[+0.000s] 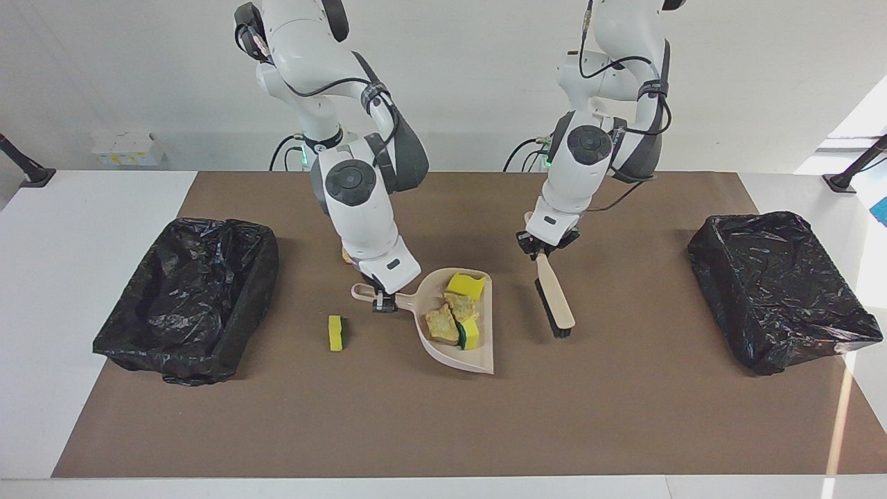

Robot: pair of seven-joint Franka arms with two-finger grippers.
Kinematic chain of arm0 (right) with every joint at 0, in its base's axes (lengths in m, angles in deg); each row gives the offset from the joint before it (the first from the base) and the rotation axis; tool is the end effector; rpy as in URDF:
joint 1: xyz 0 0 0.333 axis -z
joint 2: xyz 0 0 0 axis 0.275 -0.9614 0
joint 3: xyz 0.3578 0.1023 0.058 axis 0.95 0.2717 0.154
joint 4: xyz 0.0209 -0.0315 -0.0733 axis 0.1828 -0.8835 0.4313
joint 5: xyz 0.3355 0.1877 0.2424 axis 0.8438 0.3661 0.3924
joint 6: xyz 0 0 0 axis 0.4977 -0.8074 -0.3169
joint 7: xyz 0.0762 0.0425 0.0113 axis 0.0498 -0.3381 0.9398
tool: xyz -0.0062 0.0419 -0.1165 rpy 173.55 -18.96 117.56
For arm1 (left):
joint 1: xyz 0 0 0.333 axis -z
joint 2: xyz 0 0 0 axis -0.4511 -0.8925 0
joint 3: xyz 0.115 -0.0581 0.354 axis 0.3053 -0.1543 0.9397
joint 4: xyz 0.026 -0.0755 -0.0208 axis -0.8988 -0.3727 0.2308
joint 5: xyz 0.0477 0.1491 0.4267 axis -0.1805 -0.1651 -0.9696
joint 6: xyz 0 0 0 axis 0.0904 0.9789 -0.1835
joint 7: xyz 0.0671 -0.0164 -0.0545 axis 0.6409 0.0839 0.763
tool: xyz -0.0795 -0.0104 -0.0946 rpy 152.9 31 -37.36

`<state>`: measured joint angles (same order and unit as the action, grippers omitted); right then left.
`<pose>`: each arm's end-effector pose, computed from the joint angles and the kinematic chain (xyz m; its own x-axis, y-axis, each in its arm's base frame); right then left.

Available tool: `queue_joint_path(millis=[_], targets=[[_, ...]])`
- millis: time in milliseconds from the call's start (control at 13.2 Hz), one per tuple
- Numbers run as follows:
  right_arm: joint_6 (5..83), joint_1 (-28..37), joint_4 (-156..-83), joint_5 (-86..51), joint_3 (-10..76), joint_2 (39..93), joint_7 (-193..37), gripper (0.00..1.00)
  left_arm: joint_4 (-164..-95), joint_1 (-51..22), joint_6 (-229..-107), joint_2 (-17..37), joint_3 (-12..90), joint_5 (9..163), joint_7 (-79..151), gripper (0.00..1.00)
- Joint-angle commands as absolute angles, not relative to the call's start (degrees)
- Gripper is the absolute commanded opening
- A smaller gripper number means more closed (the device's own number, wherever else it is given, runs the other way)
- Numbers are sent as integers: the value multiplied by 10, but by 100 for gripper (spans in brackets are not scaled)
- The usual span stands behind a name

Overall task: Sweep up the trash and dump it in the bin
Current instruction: 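Lift the loaded dustpan with the right gripper toward the far bin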

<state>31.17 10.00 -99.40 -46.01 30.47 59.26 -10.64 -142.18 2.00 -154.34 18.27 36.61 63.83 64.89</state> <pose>0.7439 0.1329 0.4889 0.0853 0.9946 0.0597 0.9960 -0.0837 -0.0298 0.4919 -0.3429 0.4020 0.9804 0.1956 -0.0256 0.1965 -0.9796 0.0412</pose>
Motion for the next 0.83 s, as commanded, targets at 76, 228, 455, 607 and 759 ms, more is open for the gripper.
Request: queue_joint_path(millis=[76, 228, 455, 607, 759], targets=[[266, 202, -1016, -440, 312, 633, -21, 0, -1605, 105, -1658, 304, 371, 628, 718, 0], [261, 269, -1016, -441, 312, 636, 47, 0, -1617, 154, -1658, 306, 371, 628, 754, 0], [249, 364, -1014, -454, 306, 639, 106, 0, -1640, 206, -1679, 298, 371, 629, 788, 0], [259, 406, -1011, -484, 306, 640, 146, 0, -1663, 224, -1704, 297, 371, 633, 808, 0], [263, 435, -1012, -514, 305, 644, 204, 0, -1670, 227, -1709, 296, 371, 634, 819, 0]])
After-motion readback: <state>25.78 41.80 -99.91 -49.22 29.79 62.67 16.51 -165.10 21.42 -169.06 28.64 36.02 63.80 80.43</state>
